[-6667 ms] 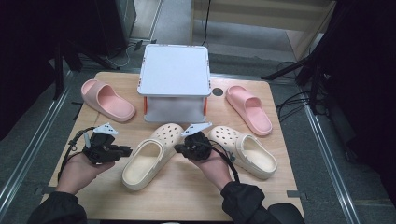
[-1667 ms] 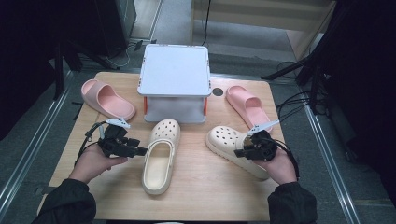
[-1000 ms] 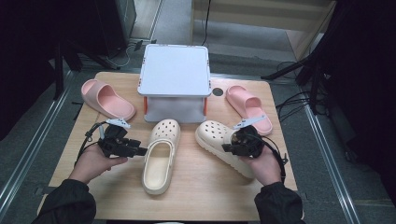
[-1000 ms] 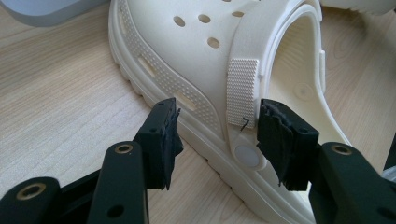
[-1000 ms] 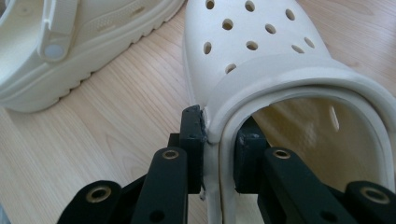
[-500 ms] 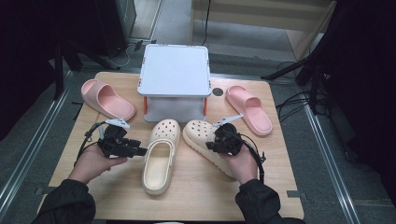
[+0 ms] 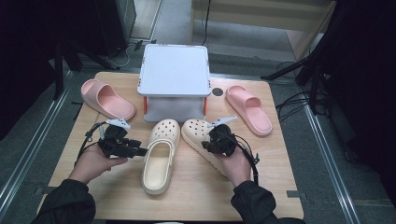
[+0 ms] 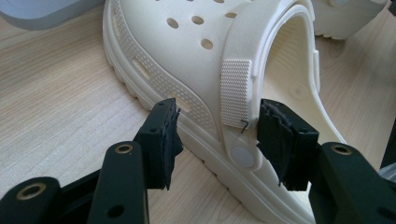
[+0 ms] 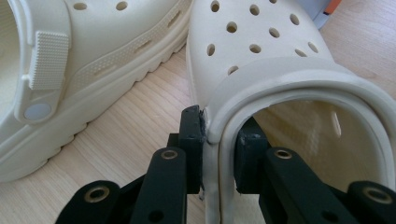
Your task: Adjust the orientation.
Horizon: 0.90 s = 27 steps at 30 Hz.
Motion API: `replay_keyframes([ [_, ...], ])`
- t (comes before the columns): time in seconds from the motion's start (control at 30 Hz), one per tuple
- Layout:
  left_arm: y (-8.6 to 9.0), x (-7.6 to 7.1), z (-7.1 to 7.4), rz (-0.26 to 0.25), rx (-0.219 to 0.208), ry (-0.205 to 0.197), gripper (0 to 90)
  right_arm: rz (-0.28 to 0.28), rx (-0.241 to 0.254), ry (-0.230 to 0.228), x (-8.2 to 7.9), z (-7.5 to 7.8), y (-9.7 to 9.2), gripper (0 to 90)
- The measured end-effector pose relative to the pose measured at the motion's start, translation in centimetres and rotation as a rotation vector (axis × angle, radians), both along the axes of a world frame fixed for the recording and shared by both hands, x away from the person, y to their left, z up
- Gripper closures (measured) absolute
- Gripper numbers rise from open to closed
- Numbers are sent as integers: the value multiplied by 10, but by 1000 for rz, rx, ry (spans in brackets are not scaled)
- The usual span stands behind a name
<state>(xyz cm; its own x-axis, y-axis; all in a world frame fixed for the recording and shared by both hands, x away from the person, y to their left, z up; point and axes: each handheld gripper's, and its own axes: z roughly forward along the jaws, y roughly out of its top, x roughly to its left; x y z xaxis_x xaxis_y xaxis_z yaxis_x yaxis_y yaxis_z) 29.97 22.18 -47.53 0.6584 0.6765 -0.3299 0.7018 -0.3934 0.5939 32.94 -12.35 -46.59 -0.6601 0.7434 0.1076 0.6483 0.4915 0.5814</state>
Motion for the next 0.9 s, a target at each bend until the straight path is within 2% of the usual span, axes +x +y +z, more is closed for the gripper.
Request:
replay_keyframes([
  [0.2, 0, 0, 0, -2, 0, -1, 475, 5, 16, 5, -2, -2, 5, 758],
  [0.37, 0, 0, 0, 0, 0, -2, 473, 27, 45, 15, -3, -2, 5, 687],
  [0.43, 0, 0, 0, -3, 1, -3, 473, 37, 58, 5, -4, 0, 2, 681],
  [0.57, 1, 1, -1, -5, 4, -6, 471, 47, 80, 1, -11, 12, -10, 679],
  [0.7, 2, 0, 0, 5, 9, -10, 477, 67, 142, -17, -14, 24, -32, 739],
  [0.8, 3, 1, -1, 14, 12, -16, 492, 80, 142, -46, -15, 32, -47, 823],
  [0.9, 4, 1, -1, 16, 14, -21, 523, 66, 129, -71, -11, 32, -63, 841],
])
